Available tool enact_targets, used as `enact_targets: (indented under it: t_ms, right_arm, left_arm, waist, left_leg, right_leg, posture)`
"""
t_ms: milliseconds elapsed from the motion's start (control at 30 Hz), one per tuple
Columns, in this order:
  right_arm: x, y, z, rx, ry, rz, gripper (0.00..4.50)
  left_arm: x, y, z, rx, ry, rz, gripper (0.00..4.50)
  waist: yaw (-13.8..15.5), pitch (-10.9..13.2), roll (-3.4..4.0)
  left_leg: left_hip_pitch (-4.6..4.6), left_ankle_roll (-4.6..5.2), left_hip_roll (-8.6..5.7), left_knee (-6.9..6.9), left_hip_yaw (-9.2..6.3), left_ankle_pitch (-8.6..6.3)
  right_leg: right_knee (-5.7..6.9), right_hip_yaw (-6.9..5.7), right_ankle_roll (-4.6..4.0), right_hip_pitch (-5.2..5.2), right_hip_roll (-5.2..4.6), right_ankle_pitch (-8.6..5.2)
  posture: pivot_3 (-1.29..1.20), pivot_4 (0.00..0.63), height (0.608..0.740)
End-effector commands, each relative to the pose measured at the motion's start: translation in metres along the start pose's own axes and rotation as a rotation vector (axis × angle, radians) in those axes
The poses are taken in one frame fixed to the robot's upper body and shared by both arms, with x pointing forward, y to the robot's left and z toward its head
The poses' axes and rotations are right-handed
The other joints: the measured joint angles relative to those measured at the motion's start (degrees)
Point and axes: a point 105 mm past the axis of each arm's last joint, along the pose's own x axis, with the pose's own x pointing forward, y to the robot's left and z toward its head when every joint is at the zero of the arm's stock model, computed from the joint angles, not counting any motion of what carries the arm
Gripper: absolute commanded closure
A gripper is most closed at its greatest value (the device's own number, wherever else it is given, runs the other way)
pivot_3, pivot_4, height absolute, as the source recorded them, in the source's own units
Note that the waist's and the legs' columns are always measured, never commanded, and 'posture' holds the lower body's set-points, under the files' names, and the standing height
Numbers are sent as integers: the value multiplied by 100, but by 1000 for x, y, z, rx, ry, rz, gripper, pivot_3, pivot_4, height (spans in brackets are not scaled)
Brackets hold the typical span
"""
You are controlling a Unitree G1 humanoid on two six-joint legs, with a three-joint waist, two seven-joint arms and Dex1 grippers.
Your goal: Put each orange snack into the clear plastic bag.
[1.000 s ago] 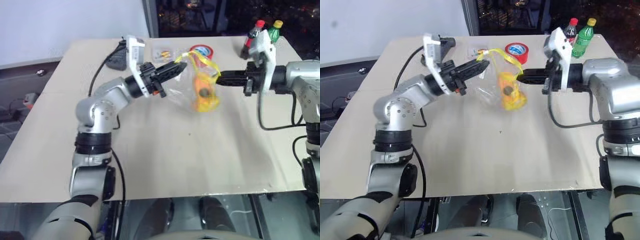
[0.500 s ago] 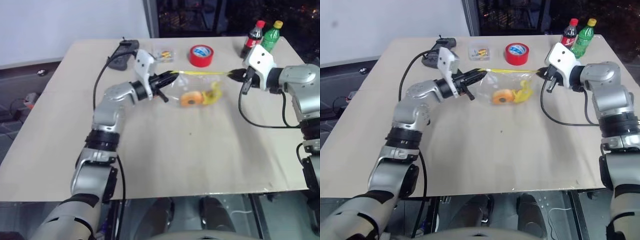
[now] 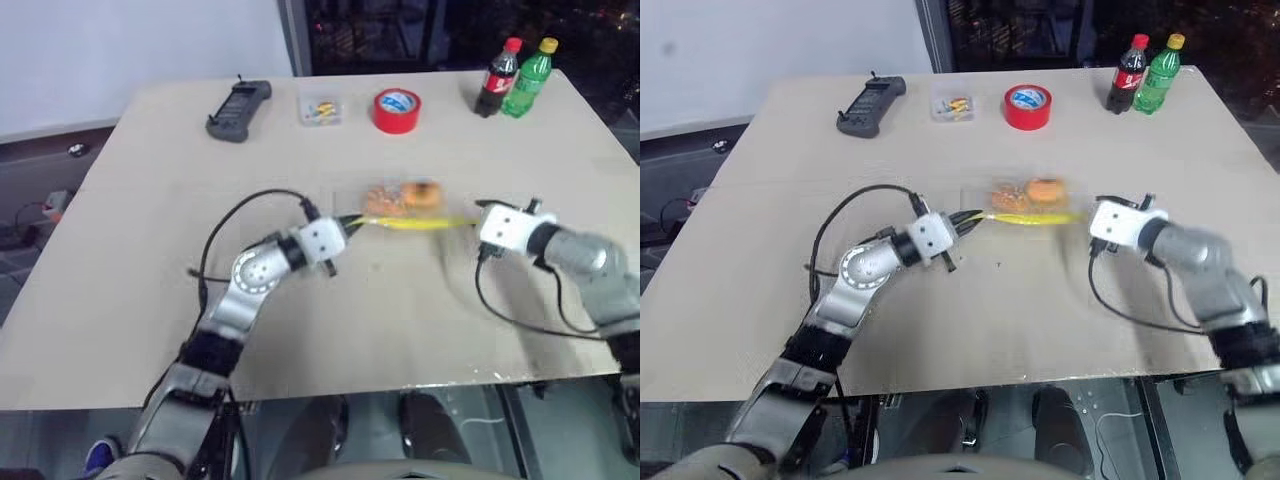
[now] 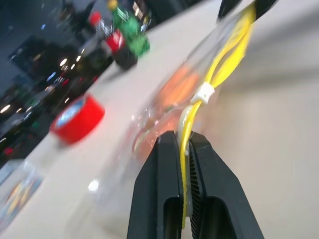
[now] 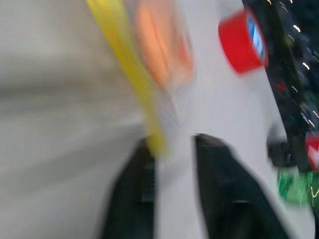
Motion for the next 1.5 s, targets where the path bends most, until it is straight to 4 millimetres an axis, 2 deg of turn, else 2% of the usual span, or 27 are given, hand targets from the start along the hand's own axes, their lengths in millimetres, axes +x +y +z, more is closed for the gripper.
enact_targets:
  t_ms: [33, 133, 233, 400, 500, 567, 633, 933, 1500]
  right_arm:
    - [-27, 2, 16, 40, -39, -38, 1694]
    - [-48, -3, 42, 24, -97, -49, 1694]
    - [-51, 1, 79, -8, -203, -36, 1694]
    - [-17, 22, 141, -99, -378, 2, 1694]
    - [0, 29, 159, -146, -424, 25, 1694]
    - [9, 28, 169, -189, -451, 20, 2207]
    - [14, 28, 173, -215, -465, 16, 2900]
    - [21, 27, 166, -245, -450, 28, 2900]
    - [18, 27, 157, -238, -421, 31, 2900]
  left_arm:
    - [-1, 5, 20, 111, -36, 85, 4500]
    - [-3, 6, 24, 151, -29, 102, 4500]
    - [-4, 6, 24, 180, -20, 101, 4500]
    - [3, 6, 30, 181, -33, 76, 4500]
    - [5, 6, 32, 181, -35, 67, 4500]
    - [5, 6, 32, 179, -33, 64, 4500]
    - [5, 6, 33, 177, -33, 64, 4500]
    - [3, 7, 34, 159, -17, 74, 4500]
    - [0, 9, 32, 155, -8, 69, 4500]
  waist:
    - [49, -1, 1]
    - [118, 0, 4]
    - [110, 1, 4]
    - [51, 0, 3]
    - [35, 0, 2]
    - [47, 0, 2]
    - [50, 0, 2]
    - [16, 0, 2]
    - [9, 0, 2]
  left_leg:
    - [9, 0, -1, 5, -1, 0]
    - [39, 7, -2, 12, -4, -4]
    - [95, 27, 0, 3, 7, -18]
    - [129, 25, 26, -2, -8, -19]
    - [125, 2, 20, 0, -10, -5]
    - [118, 2, 13, 0, -20, -5]
    - [111, 5, 11, 0, -23, -6]
    - [104, 7, 10, -16, -27, -8]
    - [104, 7, 11, -17, -27, -8]
  right_leg:
    - [5, -2, 1, 9, 6, 1]
    - [-4, -5, 13, 50, 14, 8]
    - [-12, 9, 17, 102, 17, 7]
    - [-42, -16, 17, 143, 42, 7]
    - [-49, -19, 15, 145, 38, 9]
    - [-63, -26, 15, 145, 32, 10]
    - [-80, -28, 17, 145, 32, 18]
    - [-89, -28, 16, 139, 33, 18]
    - [-87, -28, 16, 139, 33, 18]
  posture:
    - [0, 150, 740]
    - [0, 150, 740]
    - [0, 150, 740]
    - [0, 150, 740]
    - [0, 150, 740]
    - [0, 150, 740]
    - [0, 150, 740]
    - [0, 150, 740]
    - [0, 150, 740]
